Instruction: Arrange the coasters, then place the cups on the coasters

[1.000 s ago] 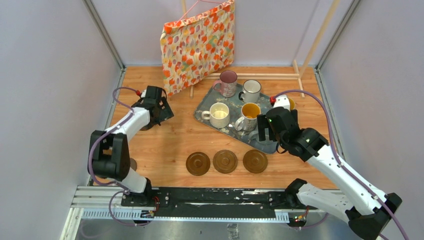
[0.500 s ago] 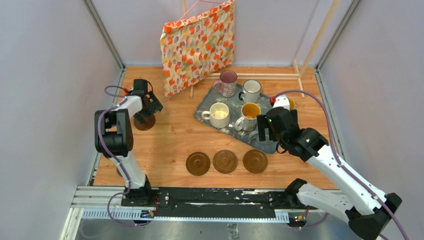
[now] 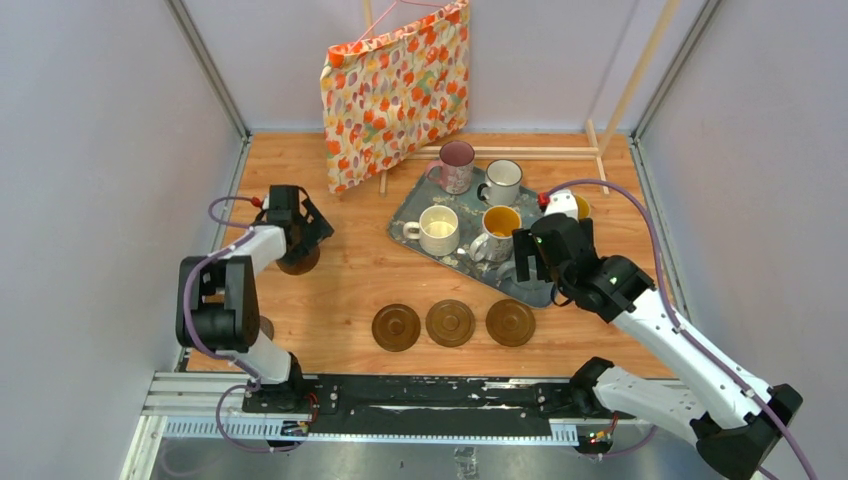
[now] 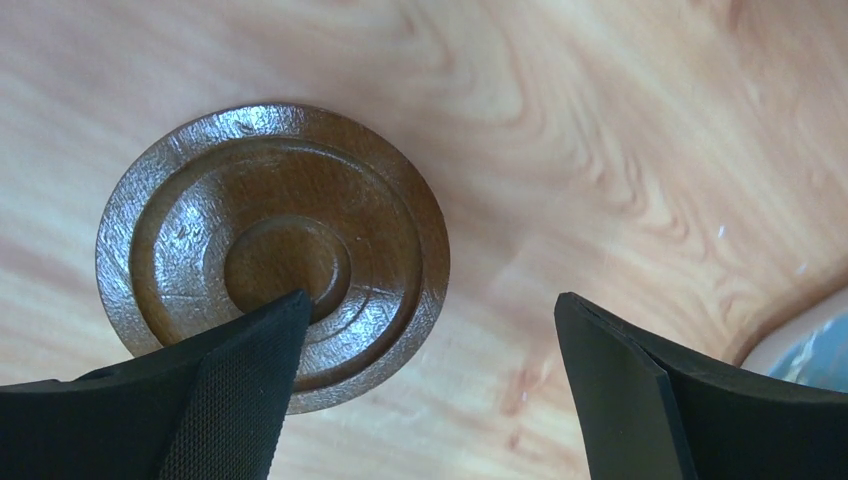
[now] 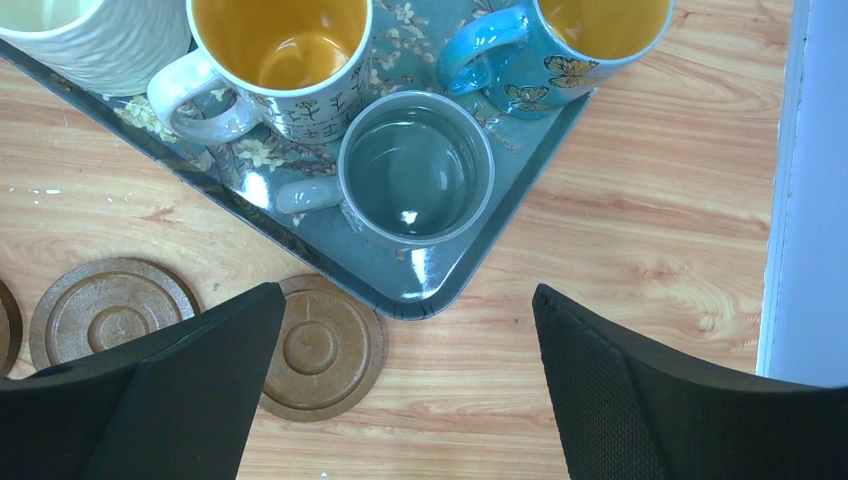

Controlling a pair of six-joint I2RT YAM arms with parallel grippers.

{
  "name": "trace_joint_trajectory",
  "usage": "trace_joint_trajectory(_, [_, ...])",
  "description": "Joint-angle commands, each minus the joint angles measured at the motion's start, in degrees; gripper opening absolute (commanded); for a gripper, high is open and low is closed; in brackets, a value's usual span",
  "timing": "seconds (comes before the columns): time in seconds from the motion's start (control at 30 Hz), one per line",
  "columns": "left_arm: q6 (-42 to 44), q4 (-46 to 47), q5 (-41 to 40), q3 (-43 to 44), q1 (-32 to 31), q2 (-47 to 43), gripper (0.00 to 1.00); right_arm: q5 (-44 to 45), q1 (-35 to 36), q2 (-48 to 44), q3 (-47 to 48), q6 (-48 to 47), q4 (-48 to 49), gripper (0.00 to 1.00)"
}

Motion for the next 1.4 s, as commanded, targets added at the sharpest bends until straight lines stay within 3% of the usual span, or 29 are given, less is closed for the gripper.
trace_joint_trajectory(0.0, [-1.58, -3.81, 2.68, -8.81, -1.82, -4.81, 1.00, -0.85, 0.81, 0.47, -1.27, -0.02, 0.85, 1.00])
trace_joint_trajectory(0.3, [-2.96, -6.33, 1.04, -22.55, -11.83, -20.41, 1.00, -2.60, 0.80, 1.58, -2.20, -0.41, 2.75, 1.00])
trace_joint_trajectory(0.5, [-6.98, -11.13, -2.56, -25.24, -22.20, -27.39, 1.00, -5.65, 0.80, 2.93, -1.42, -1.34, 3.18, 1.00])
trace_joint_trajectory(0.83, [-10.96, -20.35, -6.93, -27.31, -31.91, -37.27, 1.00, -10.52, 0.87, 3.70, 0.79, -2.91, 1.73, 0.99])
trace_joint_trajectory(1.2, [-13.38, -25.29, -6.31, -24.57, -36.07, -35.88, 1.00, -10.44, 0.93, 4.47, 1.65, -3.39, 1.27, 0.99])
trace_joint_trajectory(1.37, [-17.27, -24.72, -6.34, -25.47, -41.19, -33.03, 1.00, -10.48, 0.95, 4.48, 1.26, -3.37, 1.52, 0.99])
